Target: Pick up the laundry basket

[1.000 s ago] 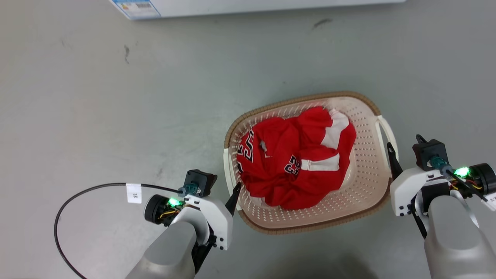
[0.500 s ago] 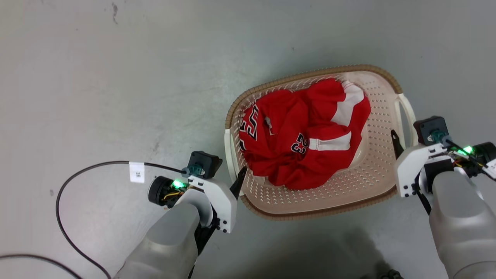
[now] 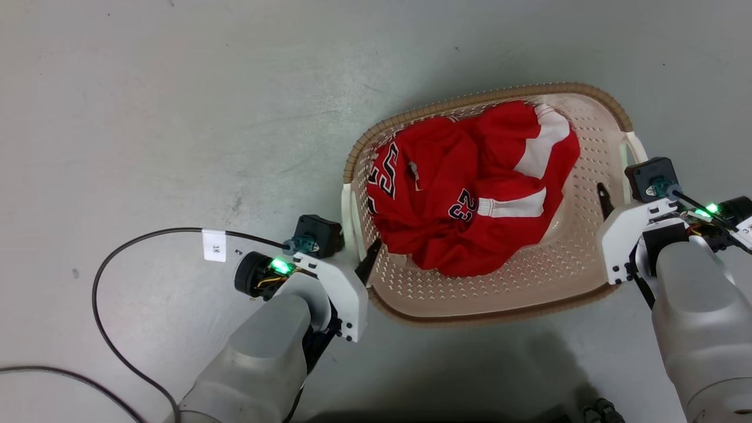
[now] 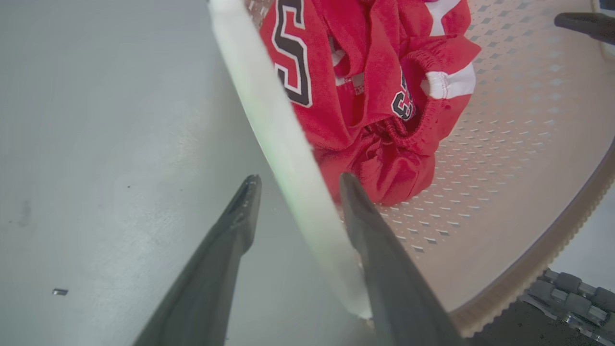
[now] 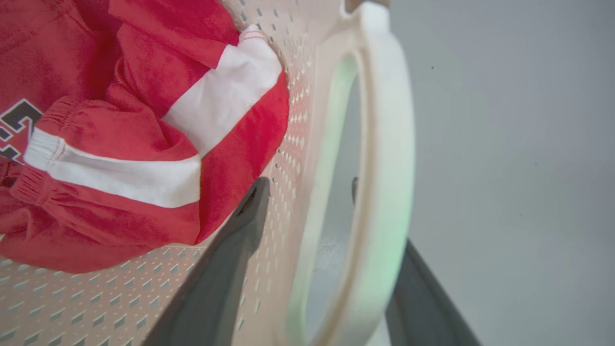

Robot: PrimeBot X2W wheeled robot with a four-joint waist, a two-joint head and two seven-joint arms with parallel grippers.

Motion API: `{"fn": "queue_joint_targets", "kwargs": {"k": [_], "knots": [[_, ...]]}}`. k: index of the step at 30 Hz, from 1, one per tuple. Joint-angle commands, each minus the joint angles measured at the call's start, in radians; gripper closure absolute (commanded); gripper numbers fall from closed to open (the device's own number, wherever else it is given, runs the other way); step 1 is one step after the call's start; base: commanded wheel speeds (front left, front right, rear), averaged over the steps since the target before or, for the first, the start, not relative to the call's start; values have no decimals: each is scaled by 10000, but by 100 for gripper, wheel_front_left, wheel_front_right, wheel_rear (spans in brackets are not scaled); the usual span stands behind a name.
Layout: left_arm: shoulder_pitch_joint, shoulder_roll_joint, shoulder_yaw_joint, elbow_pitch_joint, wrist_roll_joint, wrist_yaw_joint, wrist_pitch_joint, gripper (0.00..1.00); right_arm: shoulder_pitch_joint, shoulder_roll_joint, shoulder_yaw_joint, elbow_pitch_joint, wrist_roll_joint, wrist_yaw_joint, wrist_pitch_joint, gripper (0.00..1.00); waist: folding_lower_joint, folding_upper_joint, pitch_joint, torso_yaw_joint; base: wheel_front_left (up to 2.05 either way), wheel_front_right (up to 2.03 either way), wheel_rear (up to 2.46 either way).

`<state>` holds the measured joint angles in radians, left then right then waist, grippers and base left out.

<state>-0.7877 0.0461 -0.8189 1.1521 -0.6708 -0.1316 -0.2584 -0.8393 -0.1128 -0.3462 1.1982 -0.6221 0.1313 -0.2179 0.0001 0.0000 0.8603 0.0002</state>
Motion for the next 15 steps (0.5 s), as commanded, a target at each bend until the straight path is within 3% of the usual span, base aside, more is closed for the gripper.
{"fn": "queue_joint_targets", "kwargs": {"k": [1,15], "knots": [[-123,80,-68,76,-77,40,-4,100,-137,5,-5,46,-74,-10,57,100,-1,0,41,10,0,0,0],[-69,63,-766,287,-710,-6,-65,100,229,21,15,333,-339,-15,228,100,-1,0,-610,65,0,0,0]]}}
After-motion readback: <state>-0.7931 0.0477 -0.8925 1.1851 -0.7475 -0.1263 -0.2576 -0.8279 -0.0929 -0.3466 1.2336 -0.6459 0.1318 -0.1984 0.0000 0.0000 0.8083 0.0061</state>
